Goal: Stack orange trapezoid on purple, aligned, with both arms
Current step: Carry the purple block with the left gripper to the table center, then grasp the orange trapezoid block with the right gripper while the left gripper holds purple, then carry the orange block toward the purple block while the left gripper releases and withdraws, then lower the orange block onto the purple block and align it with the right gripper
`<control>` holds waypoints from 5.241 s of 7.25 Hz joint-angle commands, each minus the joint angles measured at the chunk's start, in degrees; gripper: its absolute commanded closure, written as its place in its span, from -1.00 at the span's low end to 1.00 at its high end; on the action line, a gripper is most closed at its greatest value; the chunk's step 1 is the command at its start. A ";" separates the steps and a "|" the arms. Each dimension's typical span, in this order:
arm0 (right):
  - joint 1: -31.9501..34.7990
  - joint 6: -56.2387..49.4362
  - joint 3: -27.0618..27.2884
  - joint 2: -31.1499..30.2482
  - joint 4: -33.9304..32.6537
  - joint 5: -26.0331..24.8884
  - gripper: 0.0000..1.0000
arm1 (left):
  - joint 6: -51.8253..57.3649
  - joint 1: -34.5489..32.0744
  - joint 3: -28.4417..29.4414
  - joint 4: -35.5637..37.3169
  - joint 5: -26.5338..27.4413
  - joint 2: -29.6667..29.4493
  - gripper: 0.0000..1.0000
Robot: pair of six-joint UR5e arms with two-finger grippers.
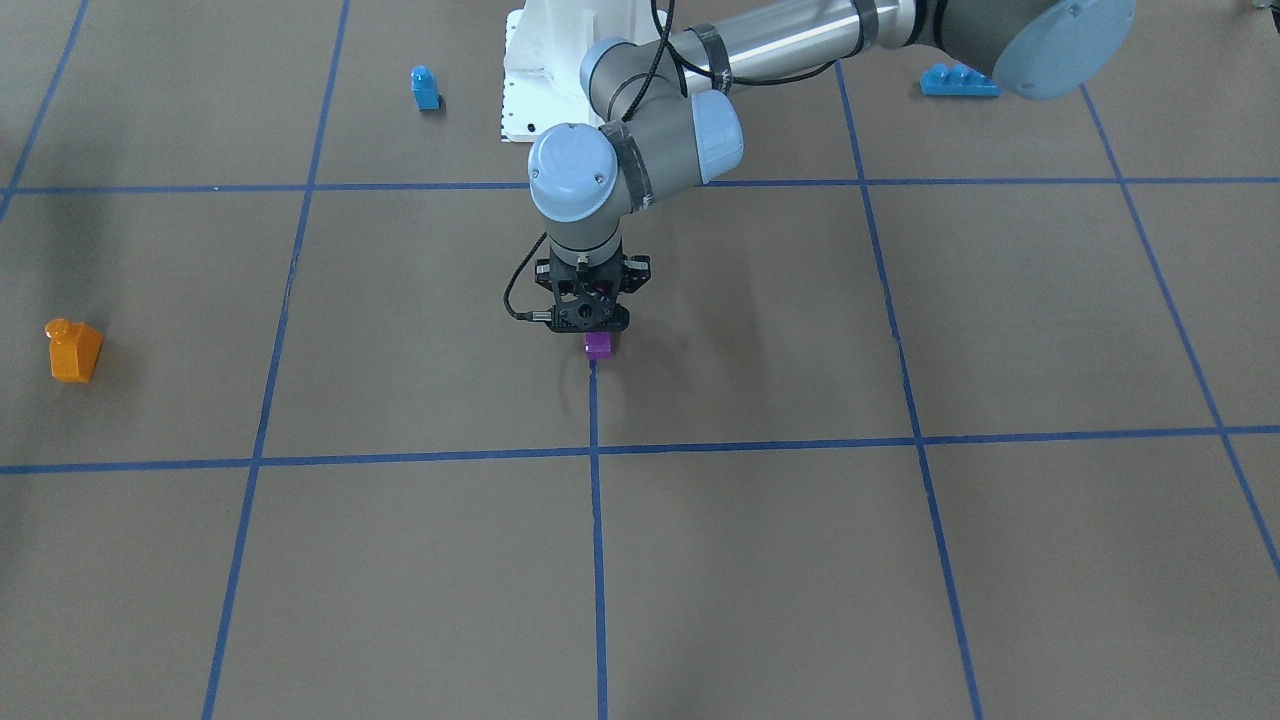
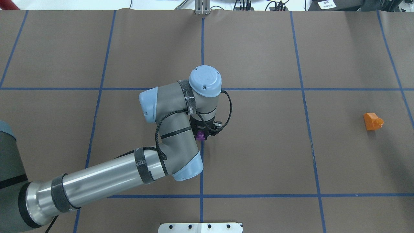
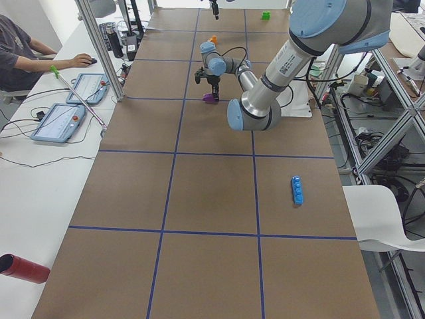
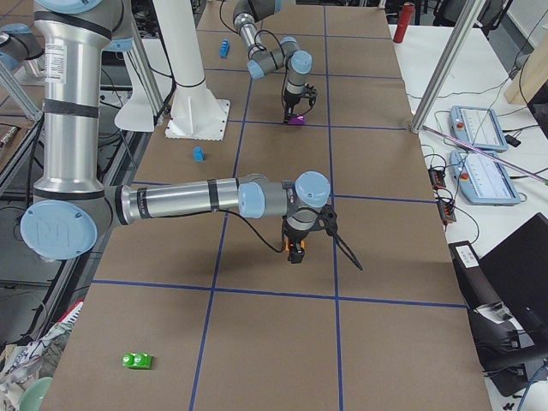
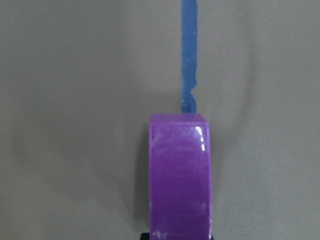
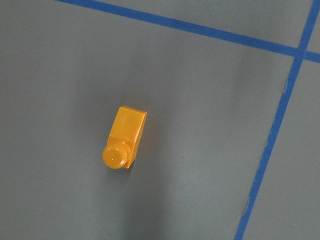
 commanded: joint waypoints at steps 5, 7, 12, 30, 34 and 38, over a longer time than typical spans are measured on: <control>-4.50 6.24 -0.37 0.97 0.09 -0.73 -1.00 | -0.27 -1.81 -0.35 0.57 -0.17 -1.37 -1.00; -9.32 15.07 -0.72 2.98 1.83 -2.12 -1.00 | -0.27 -3.40 -3.50 3.36 -0.44 -1.37 -1.00; -16.99 34.01 -6.96 2.55 21.01 -8.63 -1.00 | -2.46 -3.75 -5.19 4.71 -0.35 -1.20 -1.00; -47.39 80.76 -2.55 42.68 5.19 -21.91 1.00 | 15.55 -10.61 -35.07 4.53 -0.53 30.79 -1.00; -49.86 82.27 -12.71 52.52 5.27 -24.72 1.00 | 14.94 -10.61 -35.16 4.53 -0.52 30.79 -1.00; -49.95 78.05 -14.61 53.00 4.66 -25.95 1.00 | 14.67 -10.52 -35.16 4.53 -0.61 30.97 -1.00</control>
